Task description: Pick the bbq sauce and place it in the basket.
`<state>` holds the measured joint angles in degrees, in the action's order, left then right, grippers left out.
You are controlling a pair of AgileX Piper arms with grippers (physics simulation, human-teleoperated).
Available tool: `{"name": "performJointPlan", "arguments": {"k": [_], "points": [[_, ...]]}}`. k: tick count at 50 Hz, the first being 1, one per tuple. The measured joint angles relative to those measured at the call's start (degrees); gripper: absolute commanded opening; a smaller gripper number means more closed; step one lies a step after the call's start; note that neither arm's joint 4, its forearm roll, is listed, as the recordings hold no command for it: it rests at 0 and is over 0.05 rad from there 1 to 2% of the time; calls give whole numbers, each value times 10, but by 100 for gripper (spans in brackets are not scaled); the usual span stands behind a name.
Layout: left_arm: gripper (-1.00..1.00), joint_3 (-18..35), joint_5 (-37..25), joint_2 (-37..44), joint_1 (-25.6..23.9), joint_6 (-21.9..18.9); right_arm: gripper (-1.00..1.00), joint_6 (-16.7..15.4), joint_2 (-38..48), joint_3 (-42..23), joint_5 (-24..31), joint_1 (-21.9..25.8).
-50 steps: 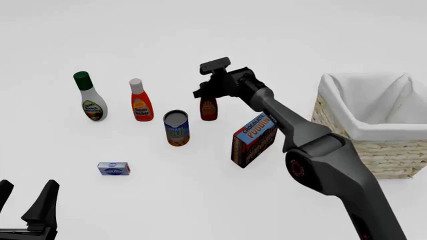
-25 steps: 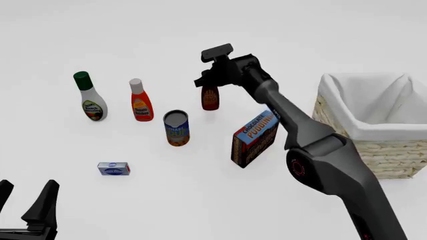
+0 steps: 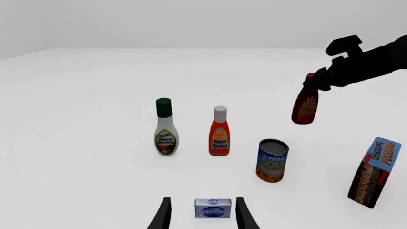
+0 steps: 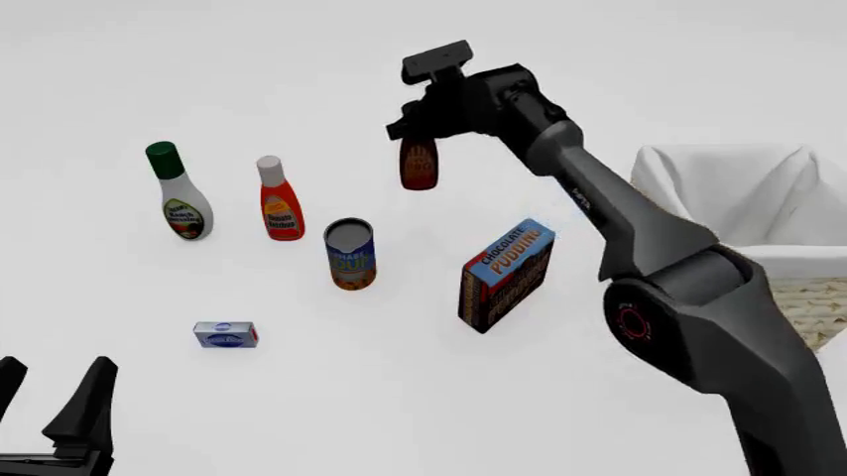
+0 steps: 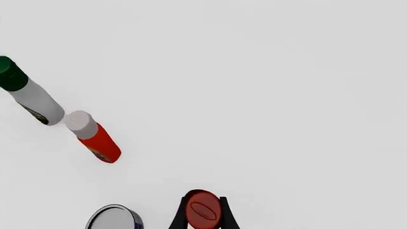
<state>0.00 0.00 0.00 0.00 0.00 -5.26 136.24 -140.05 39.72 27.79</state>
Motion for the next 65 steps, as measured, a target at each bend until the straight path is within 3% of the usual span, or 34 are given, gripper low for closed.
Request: {"name": "performJointPlan", "arguments": {"k": [35, 65], "points": [[100, 0, 0, 0, 0, 0, -100, -22, -216, 199, -48, 1], [100, 0, 0, 0, 0, 0, -100, -36, -387, 362, -80, -52]]}}
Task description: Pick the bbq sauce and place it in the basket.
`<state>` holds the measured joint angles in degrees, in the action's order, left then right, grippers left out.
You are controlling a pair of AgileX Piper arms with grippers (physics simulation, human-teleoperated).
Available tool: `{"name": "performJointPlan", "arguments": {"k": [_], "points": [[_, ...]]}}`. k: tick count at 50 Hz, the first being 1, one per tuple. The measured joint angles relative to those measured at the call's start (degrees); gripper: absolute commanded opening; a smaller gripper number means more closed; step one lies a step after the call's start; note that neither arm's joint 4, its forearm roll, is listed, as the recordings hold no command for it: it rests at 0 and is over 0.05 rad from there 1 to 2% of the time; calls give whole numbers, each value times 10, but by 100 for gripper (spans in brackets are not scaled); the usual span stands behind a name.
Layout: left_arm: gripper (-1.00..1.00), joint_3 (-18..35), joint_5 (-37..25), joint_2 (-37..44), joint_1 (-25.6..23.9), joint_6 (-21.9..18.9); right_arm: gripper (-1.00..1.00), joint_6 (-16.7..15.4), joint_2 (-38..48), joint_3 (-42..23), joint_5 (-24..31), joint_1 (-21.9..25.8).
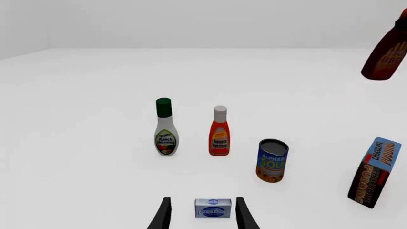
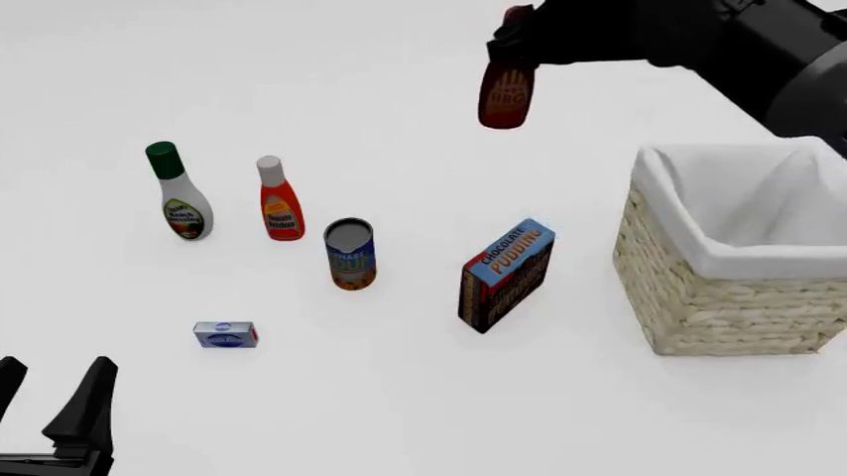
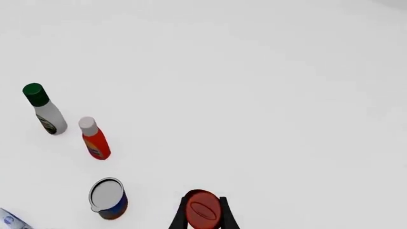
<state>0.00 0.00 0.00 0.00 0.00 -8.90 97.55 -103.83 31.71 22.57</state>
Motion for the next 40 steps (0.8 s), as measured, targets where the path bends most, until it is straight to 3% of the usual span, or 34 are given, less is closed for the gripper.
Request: {"name": "performJointPlan", "arguments": {"k": [40], "points": [[100, 0, 0, 0, 0, 0, -100, -18, -149, 106, 4, -101]]}}
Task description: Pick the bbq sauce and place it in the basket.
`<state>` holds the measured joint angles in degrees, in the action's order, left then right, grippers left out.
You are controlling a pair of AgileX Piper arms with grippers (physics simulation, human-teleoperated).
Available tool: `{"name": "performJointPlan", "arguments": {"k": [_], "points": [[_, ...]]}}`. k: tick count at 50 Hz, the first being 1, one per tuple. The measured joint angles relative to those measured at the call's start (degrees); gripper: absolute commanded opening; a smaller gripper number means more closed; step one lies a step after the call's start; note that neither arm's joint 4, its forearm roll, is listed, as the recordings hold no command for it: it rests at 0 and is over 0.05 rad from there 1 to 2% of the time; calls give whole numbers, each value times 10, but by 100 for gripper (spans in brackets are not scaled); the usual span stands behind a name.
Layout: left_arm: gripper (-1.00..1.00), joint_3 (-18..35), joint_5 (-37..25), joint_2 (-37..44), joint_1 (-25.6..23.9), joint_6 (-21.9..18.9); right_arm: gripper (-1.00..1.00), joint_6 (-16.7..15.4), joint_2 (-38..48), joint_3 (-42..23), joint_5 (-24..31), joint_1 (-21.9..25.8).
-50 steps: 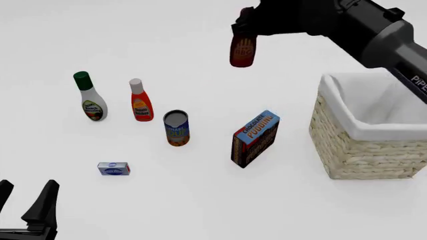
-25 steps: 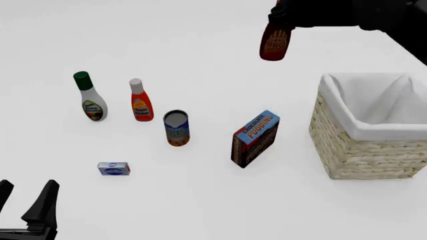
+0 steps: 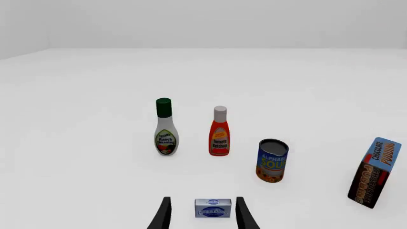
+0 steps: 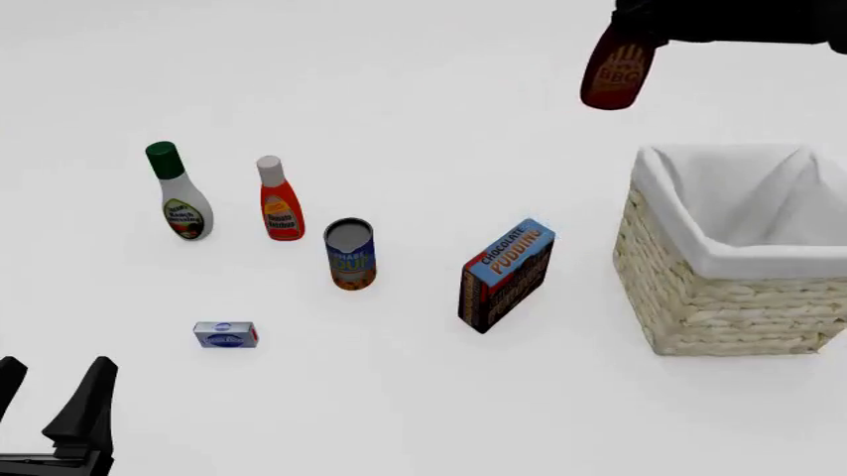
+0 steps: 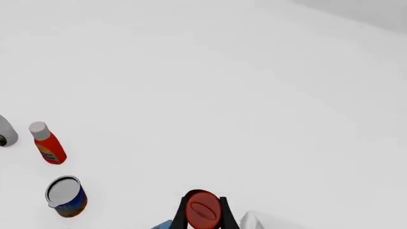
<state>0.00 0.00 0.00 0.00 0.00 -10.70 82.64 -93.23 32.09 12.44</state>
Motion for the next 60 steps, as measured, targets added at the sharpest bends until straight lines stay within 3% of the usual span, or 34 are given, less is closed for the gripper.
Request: {"name": "performJointPlan", "arguments": {"k": [37, 60], "points": [[100, 0, 0, 0, 0, 0, -100, -7, -110, 103, 1, -120], [100, 0, 0, 0, 0, 0, -100, -14, -121, 181, -44, -194]]}}
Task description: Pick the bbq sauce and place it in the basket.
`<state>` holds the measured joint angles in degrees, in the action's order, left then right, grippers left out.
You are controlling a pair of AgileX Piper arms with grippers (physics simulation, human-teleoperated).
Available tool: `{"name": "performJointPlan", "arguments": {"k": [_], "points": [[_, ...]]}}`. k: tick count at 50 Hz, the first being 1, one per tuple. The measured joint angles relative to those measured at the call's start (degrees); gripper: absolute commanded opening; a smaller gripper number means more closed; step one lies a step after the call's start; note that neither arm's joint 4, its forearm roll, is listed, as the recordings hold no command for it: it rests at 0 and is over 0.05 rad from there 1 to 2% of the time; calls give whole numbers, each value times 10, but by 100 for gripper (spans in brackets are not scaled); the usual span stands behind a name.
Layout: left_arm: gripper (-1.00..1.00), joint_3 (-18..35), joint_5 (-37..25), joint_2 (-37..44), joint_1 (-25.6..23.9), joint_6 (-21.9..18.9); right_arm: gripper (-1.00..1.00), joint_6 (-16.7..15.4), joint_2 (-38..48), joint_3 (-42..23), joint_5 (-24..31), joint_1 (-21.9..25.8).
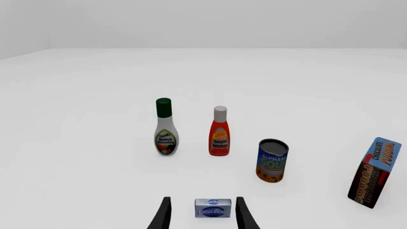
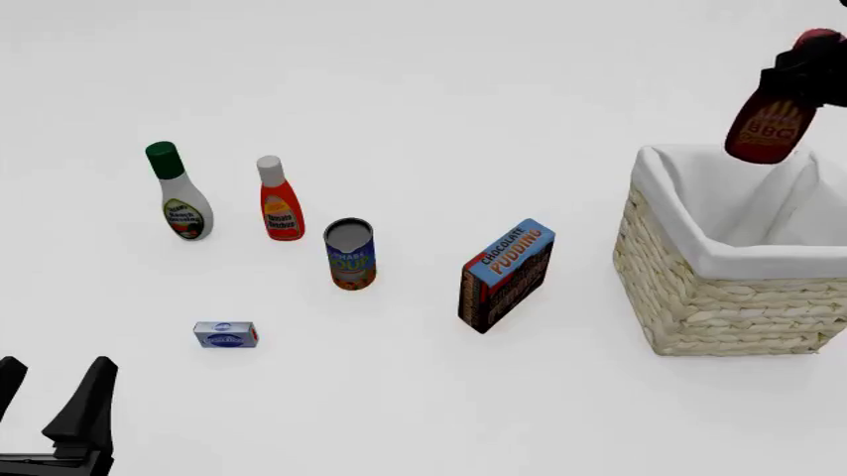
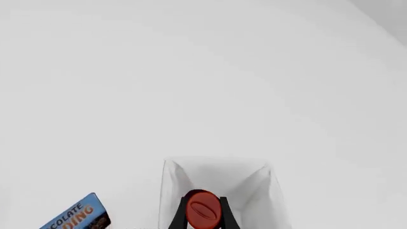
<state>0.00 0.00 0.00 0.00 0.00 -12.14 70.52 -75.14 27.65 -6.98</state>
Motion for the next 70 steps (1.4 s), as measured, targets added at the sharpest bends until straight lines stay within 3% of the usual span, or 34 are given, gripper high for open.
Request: {"name": "performJointPlan", "arguments": {"k": [36, 70], "points": [[100, 0, 0, 0, 0, 0, -100, -7, 49, 92, -92, -51], [100, 0, 0, 0, 0, 0, -100, 0, 129, 122, -164, -73]]}}
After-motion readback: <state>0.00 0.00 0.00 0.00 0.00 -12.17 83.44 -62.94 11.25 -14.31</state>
